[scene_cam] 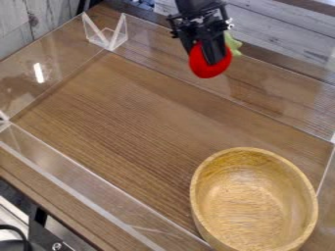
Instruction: Move the red object to the right side of the table
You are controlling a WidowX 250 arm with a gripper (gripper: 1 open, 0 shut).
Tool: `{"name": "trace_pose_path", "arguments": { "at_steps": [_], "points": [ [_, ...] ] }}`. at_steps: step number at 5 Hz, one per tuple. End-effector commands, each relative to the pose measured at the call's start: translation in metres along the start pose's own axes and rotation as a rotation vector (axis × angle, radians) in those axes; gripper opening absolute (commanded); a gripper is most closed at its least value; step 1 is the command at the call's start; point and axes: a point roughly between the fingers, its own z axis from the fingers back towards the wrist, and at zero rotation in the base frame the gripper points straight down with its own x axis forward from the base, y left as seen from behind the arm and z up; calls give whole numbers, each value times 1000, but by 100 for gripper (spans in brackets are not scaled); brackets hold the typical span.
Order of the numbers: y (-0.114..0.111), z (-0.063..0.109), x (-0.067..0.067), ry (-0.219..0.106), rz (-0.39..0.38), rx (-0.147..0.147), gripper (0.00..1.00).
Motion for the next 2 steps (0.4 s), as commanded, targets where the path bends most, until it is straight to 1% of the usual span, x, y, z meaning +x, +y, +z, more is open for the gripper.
{"name": "trace_pose_path", "arguments": {
  "at_steps": [1,2],
  "points": [
    [-19,20,4,-57,-58,37,0],
    [-22,15,2,-39,-66,33,0]
  ]
}}
